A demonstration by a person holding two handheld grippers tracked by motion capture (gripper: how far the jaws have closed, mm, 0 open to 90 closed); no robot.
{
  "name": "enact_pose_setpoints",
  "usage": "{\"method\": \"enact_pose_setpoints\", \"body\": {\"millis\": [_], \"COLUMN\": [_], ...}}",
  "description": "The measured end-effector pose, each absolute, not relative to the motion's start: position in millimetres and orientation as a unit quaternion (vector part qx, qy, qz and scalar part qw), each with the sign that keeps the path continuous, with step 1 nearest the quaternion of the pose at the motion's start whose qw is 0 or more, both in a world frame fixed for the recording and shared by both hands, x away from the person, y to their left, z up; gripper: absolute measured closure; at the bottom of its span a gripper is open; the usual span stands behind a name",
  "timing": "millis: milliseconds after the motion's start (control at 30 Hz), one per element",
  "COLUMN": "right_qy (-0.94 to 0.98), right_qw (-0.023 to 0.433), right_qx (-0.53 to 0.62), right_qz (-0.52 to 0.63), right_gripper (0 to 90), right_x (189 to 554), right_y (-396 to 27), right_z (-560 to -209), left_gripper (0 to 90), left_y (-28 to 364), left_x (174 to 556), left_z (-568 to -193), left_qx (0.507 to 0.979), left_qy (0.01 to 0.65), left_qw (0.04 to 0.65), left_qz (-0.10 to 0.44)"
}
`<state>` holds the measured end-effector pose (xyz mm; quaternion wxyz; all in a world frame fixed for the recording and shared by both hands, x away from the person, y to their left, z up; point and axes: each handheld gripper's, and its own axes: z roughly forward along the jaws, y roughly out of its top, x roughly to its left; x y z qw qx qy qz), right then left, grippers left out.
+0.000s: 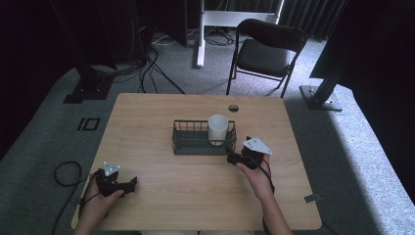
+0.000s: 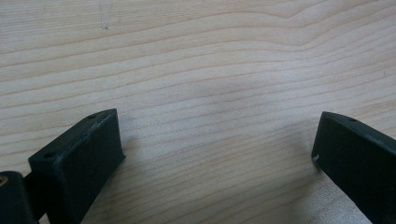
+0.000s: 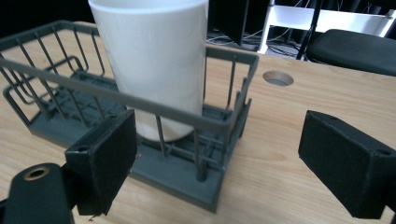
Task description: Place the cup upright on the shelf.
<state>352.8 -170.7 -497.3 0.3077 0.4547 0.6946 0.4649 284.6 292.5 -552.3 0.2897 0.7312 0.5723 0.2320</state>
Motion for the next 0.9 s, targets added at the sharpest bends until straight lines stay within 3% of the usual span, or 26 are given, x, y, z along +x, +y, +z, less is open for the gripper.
{"method": "enact_pose_setpoints", "body": {"millis": [900], "right_qy": [0.725], "right_qw": [0.279], "right_qx": [0.468], "right_qz": [0.422], "right_gripper": [11.5], "right_x": [321], "right_y": [-220], "right_z": [-534], "left_gripper": [2.1], "left_y": [292], "left_x": [285], "left_z": [-552], "left_qx": [0.731], "left_qy": [0.572], "left_qw": [0.290], "left_qz": [0.232]}}
